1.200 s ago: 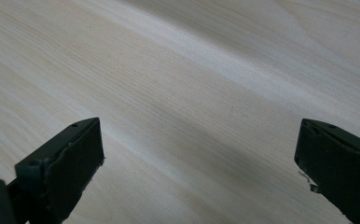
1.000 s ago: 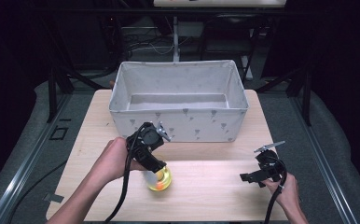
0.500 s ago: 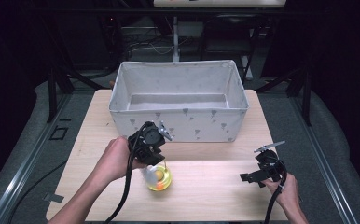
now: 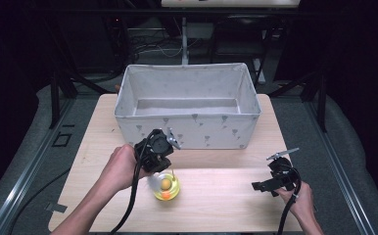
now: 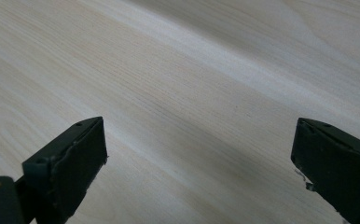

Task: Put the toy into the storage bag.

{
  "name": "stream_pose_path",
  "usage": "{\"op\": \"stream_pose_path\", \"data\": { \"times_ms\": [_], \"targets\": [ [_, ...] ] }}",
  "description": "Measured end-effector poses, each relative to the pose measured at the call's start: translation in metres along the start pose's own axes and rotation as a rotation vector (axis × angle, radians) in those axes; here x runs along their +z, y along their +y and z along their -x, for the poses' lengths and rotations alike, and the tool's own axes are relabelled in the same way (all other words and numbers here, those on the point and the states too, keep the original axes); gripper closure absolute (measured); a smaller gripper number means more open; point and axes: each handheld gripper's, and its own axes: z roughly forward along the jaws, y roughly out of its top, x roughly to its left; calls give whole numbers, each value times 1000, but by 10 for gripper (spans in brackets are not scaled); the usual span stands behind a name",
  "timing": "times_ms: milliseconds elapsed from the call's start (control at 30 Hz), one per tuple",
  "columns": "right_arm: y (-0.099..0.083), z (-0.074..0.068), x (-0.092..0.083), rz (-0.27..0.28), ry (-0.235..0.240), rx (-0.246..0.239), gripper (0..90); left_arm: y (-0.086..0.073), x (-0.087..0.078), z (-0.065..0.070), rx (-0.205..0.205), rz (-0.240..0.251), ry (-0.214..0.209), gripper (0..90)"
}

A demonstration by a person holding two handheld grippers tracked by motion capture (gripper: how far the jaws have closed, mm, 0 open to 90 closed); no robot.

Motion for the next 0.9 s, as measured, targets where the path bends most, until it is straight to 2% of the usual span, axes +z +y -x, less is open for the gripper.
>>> {"op": "stream_pose_path", "data": {
  "times_ms": [300,467,700,900],
  "targets": [
    [0,0,0,-2,-1,0,33,-1,-5,-3,18,-18,-13,878],
    [0,0,0,-3,0,0,34,0,-11,-6,21,-5,-18,878],
    [0,1,-1,-3,2,-1,35,4,-23,-10,32,6,-1,879],
    [0,1,-1,-4,4,-1,36,6,-36,-17,39,-13,28,879]
  ]
}}
